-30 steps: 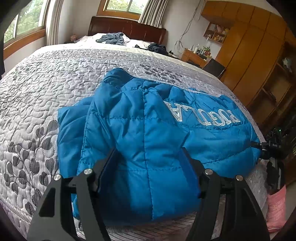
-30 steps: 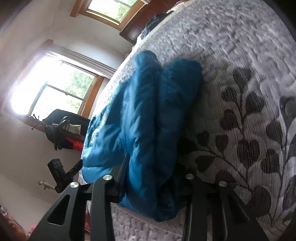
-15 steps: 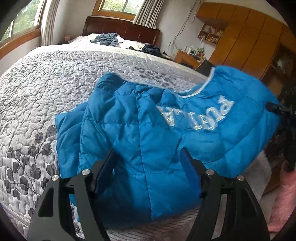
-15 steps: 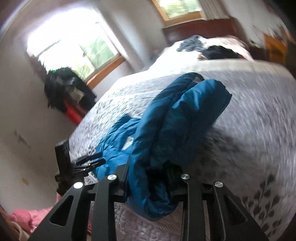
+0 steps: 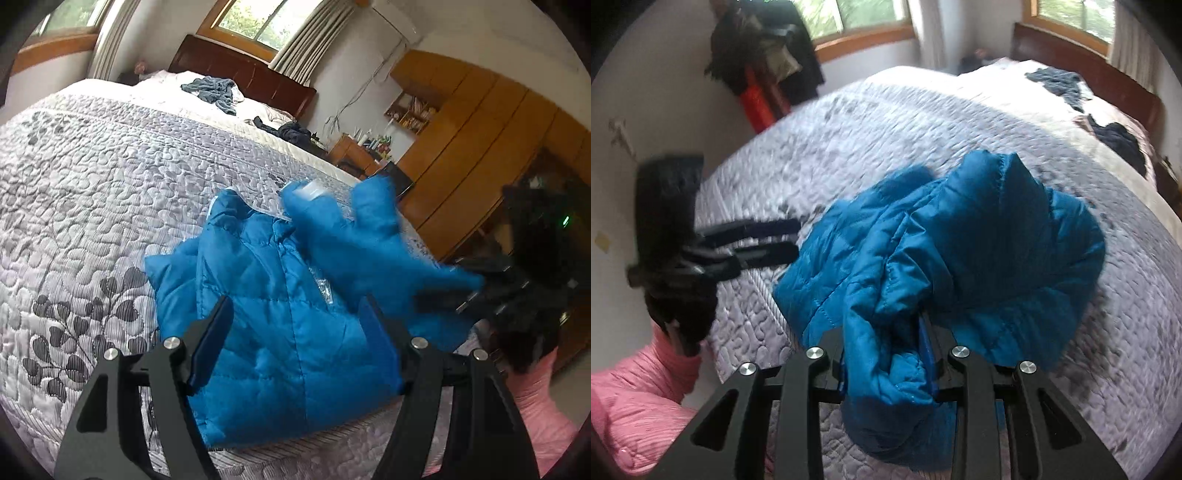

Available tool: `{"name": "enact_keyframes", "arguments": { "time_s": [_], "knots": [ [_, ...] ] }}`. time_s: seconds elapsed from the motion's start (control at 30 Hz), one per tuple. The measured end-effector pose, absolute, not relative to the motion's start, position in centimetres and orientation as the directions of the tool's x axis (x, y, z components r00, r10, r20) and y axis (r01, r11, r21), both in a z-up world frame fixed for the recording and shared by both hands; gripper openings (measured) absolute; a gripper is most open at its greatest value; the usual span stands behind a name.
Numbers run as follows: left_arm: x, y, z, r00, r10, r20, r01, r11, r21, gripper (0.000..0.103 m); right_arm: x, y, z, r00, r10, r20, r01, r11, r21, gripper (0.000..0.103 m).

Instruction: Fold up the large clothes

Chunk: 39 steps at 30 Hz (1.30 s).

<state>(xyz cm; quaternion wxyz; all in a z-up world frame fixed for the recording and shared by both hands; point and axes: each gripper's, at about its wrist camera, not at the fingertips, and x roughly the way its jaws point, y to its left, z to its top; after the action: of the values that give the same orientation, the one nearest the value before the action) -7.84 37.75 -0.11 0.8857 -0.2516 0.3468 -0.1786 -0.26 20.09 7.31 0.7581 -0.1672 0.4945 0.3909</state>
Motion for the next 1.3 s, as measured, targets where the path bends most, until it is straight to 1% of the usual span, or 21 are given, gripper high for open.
{"name": "enact_keyframes", "arguments": {
  "time_s": [0.23,0.43,0.47,0.53,0.6,0.63,0.7,0.83,0.97,1.07,1.17,1.23,1.3],
  "knots": [
    [-7.1,38.2,-0.6,0.675,-0.522,-0.521,0.146,0.787,-0.599,0.069,-0.6,22.7,3.8,0.153,0.397,-0.905,-0.789,0.601,0.13,0.035],
    [-5.2,38.2,-1.6,0.648,-0.544,-0.533,0.133,0.769,-0.625,0.069,0.0,23.3,2.1,0.138,0.413,-0.9,-0.788,0.596,0.153,0.041],
    [-4.8,38.3,-1.8,0.641,-0.552,-0.533,0.131,0.763,-0.633,0.069,-0.1,23.1,2.0,0.135,0.423,-0.896,-0.788,0.594,0.162,0.043],
    [-4.0,38.1,-1.9,0.628,-0.567,-0.533,0.128,0.75,-0.648,0.069,-0.6,22.6,2.4,0.125,0.447,-0.886,-0.8,0.573,0.176,0.058],
    [-3.1,37.9,-1.9,0.618,-0.578,-0.533,0.131,0.744,-0.655,0.069,-1.2,22.4,3.1,0.128,0.464,-0.877,-0.804,0.567,0.182,0.067],
    [-2.7,37.8,-1.9,0.615,-0.58,-0.535,0.13,0.743,-0.656,0.069,-1.7,22.1,3.8,0.138,0.47,-0.872,-0.808,0.563,0.176,0.07],
    [-2.1,37.6,-2.0,0.606,-0.586,-0.538,0.127,0.739,-0.662,0.069,-2.6,21.1,5.5,0.15,0.503,-0.851,-0.805,0.562,0.191,0.073],
    [-0.6,37.1,-2.4,0.578,-0.625,-0.524,0.141,0.709,-0.691,0.069,-2.7,17.9,8.8,0.132,0.589,-0.798,-0.778,0.561,0.285,0.073],
    [0.4,36.8,-3.0,0.557,-0.653,-0.513,0.141,0.683,-0.717,0.069,-1.1,13.5,10.9,0.246,0.599,-0.762,-0.705,0.65,0.283,0.073],
    [1.0,36.9,-3.6,0.548,-0.671,-0.499,0.134,0.659,-0.74,0.069,1.5,9.6,9.8,0.333,0.526,-0.782,-0.586,0.765,0.266,0.073],
    [1.4,37.1,-4.2,0.546,-0.685,-0.482,0.129,0.638,-0.76,0.069,3.9,6.7,6.7,0.344,0.454,-0.822,-0.478,0.838,0.263,0.073],
    [1.8,37.1,-4.4,0.539,-0.704,-0.462,0.135,0.613,-0.778,0.069,5.0,5.4,4.6,0.305,0.462,-0.833,-0.432,0.846,0.311,0.073],
    [2.2,36.8,-4.5,0.533,-0.717,-0.449,0.145,0.6,-0.787,0.069,5.6,5.1,3.2,0.258,0.507,-0.822,-0.417,0.826,0.379,0.073]
  ]
}}
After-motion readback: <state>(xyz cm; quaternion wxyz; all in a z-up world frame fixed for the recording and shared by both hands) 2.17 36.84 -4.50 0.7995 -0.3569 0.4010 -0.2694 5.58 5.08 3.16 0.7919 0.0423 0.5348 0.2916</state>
